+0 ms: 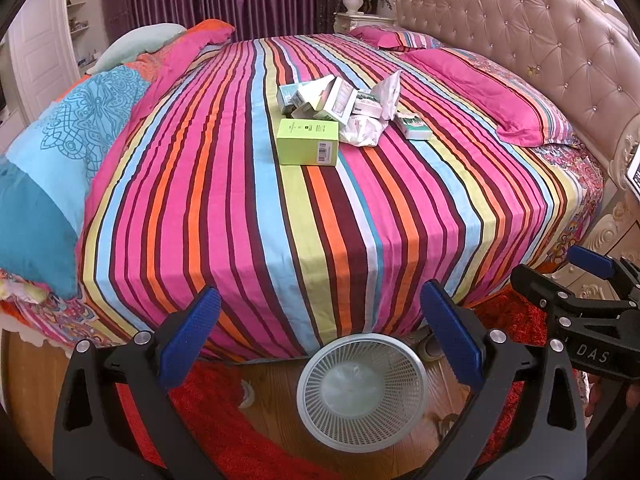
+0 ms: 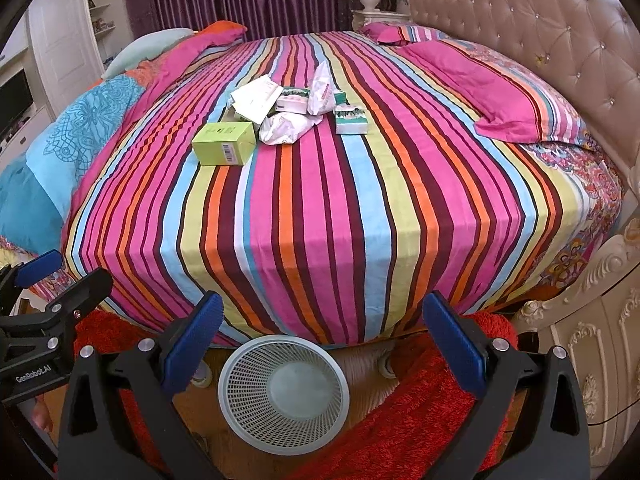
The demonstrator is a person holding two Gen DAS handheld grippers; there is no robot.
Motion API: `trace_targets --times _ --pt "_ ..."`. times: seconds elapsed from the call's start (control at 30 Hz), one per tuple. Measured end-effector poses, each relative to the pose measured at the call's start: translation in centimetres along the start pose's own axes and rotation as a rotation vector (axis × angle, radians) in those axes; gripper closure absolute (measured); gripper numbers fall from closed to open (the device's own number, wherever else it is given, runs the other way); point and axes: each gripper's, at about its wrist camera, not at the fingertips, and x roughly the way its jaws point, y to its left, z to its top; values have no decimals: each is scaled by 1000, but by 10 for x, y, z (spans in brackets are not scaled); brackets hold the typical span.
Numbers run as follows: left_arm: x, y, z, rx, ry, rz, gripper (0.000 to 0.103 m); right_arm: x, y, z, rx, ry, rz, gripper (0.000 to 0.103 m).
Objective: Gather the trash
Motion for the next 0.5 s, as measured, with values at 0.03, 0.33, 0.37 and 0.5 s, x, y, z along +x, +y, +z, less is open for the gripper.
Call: trace_targets --times 0.03,0.33,0.37,0.5 --pt "0 0 0 0 0 1 6 0 0 0 1 0 -1 7" --pt "0 -1 -2 7 6 3 6 -3 -1 0 6 -7 -2 7" --pt "0 -1 -3 6 6 3 6 -3 -1 0 5 -7 -2 7" --pt "0 -3 -3 4 5 6 6 -4 1 0 -3 -11 -2 7"
